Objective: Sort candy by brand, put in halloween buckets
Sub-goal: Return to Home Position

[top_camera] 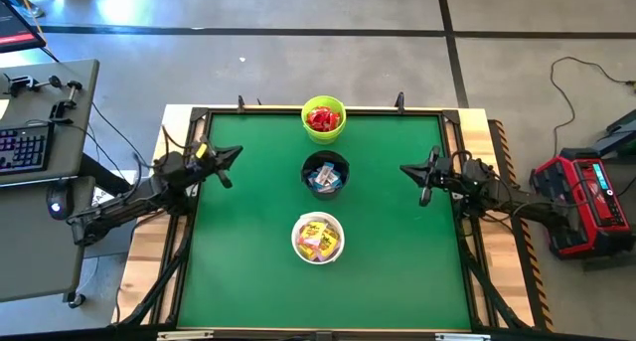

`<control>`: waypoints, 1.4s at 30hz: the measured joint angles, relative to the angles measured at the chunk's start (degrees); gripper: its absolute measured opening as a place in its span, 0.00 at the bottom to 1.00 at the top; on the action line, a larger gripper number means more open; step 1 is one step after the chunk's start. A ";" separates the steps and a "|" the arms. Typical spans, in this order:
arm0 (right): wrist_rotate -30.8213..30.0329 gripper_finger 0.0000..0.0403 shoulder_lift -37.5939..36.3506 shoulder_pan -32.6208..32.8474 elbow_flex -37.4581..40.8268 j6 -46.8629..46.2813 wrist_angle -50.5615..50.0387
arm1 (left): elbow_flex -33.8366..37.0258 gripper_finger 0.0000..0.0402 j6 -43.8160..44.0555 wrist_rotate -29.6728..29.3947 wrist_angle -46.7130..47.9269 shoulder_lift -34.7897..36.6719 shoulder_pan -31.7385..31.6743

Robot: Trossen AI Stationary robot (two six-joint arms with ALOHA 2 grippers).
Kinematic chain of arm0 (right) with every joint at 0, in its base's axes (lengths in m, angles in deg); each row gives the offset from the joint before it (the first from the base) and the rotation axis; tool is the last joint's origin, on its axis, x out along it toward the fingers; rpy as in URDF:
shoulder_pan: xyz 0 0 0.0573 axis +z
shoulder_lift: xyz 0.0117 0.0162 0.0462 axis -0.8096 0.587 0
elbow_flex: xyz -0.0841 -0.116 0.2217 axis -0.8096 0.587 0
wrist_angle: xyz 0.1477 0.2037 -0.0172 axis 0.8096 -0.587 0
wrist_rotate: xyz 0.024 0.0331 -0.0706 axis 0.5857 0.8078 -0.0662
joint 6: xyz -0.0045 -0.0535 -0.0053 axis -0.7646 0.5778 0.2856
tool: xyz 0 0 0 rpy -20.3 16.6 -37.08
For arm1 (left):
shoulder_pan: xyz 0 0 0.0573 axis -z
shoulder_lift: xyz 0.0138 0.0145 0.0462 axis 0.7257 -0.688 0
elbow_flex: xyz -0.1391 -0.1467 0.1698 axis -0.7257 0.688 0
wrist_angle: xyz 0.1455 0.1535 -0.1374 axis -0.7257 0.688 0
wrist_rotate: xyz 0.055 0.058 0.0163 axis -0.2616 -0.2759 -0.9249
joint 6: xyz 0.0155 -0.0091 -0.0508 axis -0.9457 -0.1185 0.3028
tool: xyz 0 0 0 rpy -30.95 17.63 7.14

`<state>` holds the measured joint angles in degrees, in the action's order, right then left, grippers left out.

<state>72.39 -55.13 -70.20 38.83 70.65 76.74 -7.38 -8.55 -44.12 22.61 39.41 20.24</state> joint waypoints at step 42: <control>0.57 0.00 0.68 -0.48 0.00 1.54 0.00 | -0.04 0.00 -0.11 -10.19 -1.21 -2.09 0.09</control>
<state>72.96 -54.45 -70.68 38.83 72.19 76.74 -7.42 -8.65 -54.31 21.40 37.31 20.33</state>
